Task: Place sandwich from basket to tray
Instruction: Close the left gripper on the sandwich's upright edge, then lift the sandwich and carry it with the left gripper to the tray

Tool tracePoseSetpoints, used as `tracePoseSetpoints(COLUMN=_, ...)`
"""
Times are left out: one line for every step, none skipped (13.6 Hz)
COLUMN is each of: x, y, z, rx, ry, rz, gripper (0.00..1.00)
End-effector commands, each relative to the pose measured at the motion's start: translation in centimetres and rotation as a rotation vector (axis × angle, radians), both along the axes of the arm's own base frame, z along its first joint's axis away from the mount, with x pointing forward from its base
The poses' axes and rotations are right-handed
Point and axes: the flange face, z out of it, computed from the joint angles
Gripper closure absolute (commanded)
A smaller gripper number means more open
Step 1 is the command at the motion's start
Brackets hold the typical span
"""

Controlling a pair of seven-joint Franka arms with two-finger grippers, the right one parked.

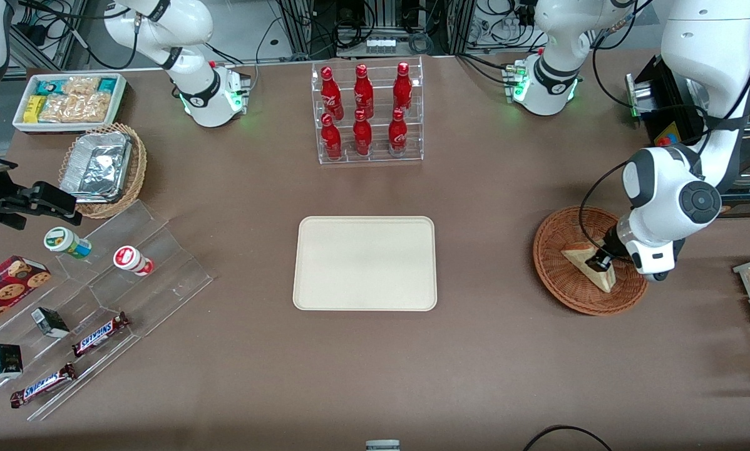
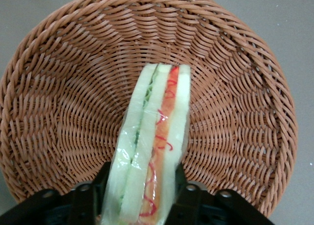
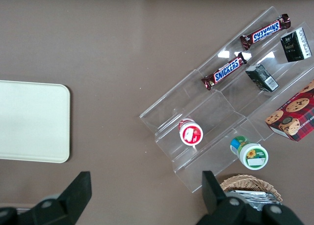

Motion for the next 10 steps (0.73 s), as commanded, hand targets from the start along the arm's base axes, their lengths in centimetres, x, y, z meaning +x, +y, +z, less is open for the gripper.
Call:
tracePoseSetpoints(x=0.0, y=-0.2, z=0.2, rx=0.015, ry=-0.007, rz=0.003, gripper=0.84)
tracePoseSetpoints(x=0.0, y=-0.3, z=0.6, rx=0.016, ry=-0.007, rz=-0.016, gripper=0.84)
tracePoseSetpoints(x=-0.1, y=-0.6, z=0.8, rx=0.028, ry=0.01, rz=-0.049, gripper=0.83)
tracePoseSetpoints(x=0.1, y=-1.8, z=1.5, rx=0.041, ry=0.018, rz=-0.08, gripper=0.83)
tracePoseSetpoints(x=0.3, y=-2.9, z=2.7, rx=0.049, ry=0.035, rz=-0.103, gripper=0.83)
tracePoseSetpoints(x=0.5, y=-4.1, z=4.9, rx=0.058, ry=0.06, rz=-0.129, gripper=0.83)
tracePoseSetpoints(x=0.7, y=-5.4, z=6.9, rx=0.081, ry=0.09, rz=-0.168, gripper=0.83)
tracePoseSetpoints(x=0.8, y=-6.7, z=8.7, rx=0.107, ry=0.118, rz=-0.203, gripper=0.83)
tracePoseSetpoints(x=0.9, y=-9.0, z=10.0, rx=0.118, ry=0.136, rz=-0.24, gripper=0.83)
tracePoseSetpoints(x=1.0, y=-11.4, z=11.5, rx=0.125, ry=0.135, rz=-0.275, gripper=0.83)
